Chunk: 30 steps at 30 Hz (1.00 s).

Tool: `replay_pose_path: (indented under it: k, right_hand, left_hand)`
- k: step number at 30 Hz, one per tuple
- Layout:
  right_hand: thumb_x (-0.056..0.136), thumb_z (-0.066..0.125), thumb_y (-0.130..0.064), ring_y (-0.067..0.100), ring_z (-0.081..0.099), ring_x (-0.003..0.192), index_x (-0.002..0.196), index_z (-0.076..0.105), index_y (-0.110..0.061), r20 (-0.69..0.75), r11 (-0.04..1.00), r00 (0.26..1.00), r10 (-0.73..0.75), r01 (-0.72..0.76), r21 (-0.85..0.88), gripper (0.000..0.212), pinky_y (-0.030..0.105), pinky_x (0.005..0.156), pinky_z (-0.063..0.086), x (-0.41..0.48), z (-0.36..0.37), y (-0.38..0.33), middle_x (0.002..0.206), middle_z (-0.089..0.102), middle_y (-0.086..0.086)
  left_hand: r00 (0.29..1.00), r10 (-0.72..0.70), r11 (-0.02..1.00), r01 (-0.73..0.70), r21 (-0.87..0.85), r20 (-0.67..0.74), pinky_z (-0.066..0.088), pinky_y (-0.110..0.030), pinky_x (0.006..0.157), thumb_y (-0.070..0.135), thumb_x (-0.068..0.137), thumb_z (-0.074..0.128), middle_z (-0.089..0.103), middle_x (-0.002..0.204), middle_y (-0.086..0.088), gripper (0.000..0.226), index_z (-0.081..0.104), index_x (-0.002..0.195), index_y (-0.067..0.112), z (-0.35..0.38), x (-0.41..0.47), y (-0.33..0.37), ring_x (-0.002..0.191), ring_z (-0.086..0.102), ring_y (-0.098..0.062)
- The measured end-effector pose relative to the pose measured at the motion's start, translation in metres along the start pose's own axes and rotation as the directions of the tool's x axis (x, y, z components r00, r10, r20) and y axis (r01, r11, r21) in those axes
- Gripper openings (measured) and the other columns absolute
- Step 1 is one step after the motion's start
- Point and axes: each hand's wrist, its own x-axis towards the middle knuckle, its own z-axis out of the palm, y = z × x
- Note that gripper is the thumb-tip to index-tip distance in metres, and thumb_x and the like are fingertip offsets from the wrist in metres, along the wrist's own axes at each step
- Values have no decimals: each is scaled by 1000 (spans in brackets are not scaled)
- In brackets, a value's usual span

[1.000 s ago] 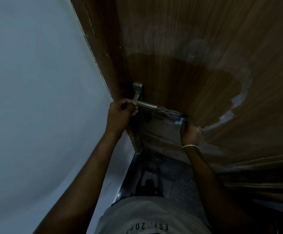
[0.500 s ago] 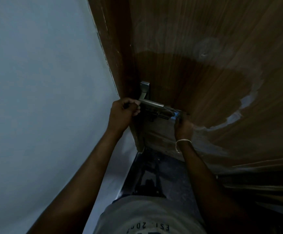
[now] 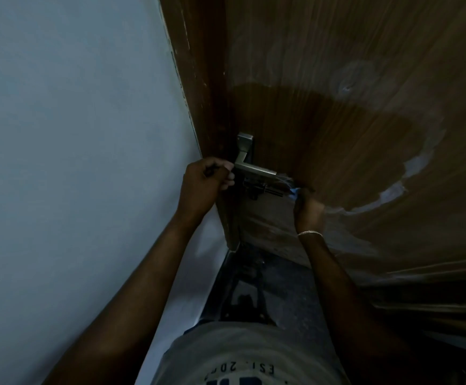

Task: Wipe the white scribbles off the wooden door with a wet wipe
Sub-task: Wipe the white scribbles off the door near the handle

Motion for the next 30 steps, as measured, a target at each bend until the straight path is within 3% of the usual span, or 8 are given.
replay_pose_path:
  k: [5, 10, 13, 17, 22, 24, 27, 30]
  right_hand:
    - [96, 55, -11, 31, 66, 81, 110, 68, -11, -183, 992, 980, -74, 91, 87, 18, 35, 67, 53, 11, -4, -27, 97, 69, 15]
    - [101, 49, -13, 35, 70, 82, 120, 65, -12, -8, 997, 997, -75, 75, -19, 24, 35, 67, 51, 4, 10, -25, 96, 72, 17]
    - [98, 52, -12, 35, 69, 79, 112, 66, -12, -90, 997, 994, -56, 60, 38, 20, 31, 64, 47, 6, 4, -17, 94, 72, 15]
    - [96, 55, -10, 26, 67, 86, 112, 68, -11, -153, 974, 973, -173, 193, 122, 21, 30, 72, 49, 19, 7, -51, 101, 71, 11]
    - [98, 49, -9, 38, 67, 92, 117, 65, -6, 76, 994, 991, -108, 105, 33, 25, 41, 74, 54, 15, 19, -48, 105, 70, 20]
    - [99, 48, -10, 38, 67, 89, 112, 65, -7, 36, 996, 998, -55, 52, 68, 22, 42, 72, 55, 13, 13, -39, 101, 70, 19]
    - [95, 54, -8, 29, 68, 87, 109, 67, -10, -128, 981, 985, -118, 136, 141, 19, 31, 71, 51, 14, 9, -49, 101, 71, 11]
    - [95, 54, -8, 29, 67, 91, 114, 67, -8, -95, 980, 985, -142, 154, 125, 22, 37, 76, 53, 16, 18, -67, 105, 70, 12]
  left_hand:
    - [1000, 4, 1000, -4, 7, -19, 59, -27, 71, 18, 98, 59, 74, 91, -11, 20, 71, 110, 7, -7, 4, -2, 82, 73, -24]
    - [1000, 2, 1000, -2, 12, 10, 59, -27, 68, 22, 97, 61, 74, 88, -10, 22, 71, 110, 7, -4, 3, 1, 79, 73, -21]
    - [1000, 7, 1000, -7, 0, -6, 58, -29, 69, 21, 97, 62, 74, 89, -14, 23, 71, 110, 5, -7, 3, 0, 80, 73, -24]
    - [1000, -14, 1000, 14, -11, -20, 58, -29, 69, 20, 97, 62, 74, 89, -14, 22, 71, 110, 5, -9, 4, 0, 79, 72, -23]
    - [1000, -18, 1000, 18, -13, -15, 57, -29, 68, 17, 97, 62, 72, 88, -14, 21, 70, 109, 2, -7, 6, 3, 77, 71, -21]
    - [999, -19, 1000, 19, -7, -28, 57, -29, 68, 17, 97, 61, 72, 89, -17, 21, 70, 109, 1, -8, 6, 3, 76, 70, -21]
    - [998, -37, 999, 36, -16, -45, 57, -32, 69, 16, 97, 60, 72, 92, -20, 23, 69, 109, -1, -12, 4, -2, 78, 70, -25]
    - [997, -59, 998, 58, -28, -43, 56, -30, 68, 16, 97, 61, 72, 89, -16, 22, 69, 108, -1, -11, -1, -11, 77, 70, -23]
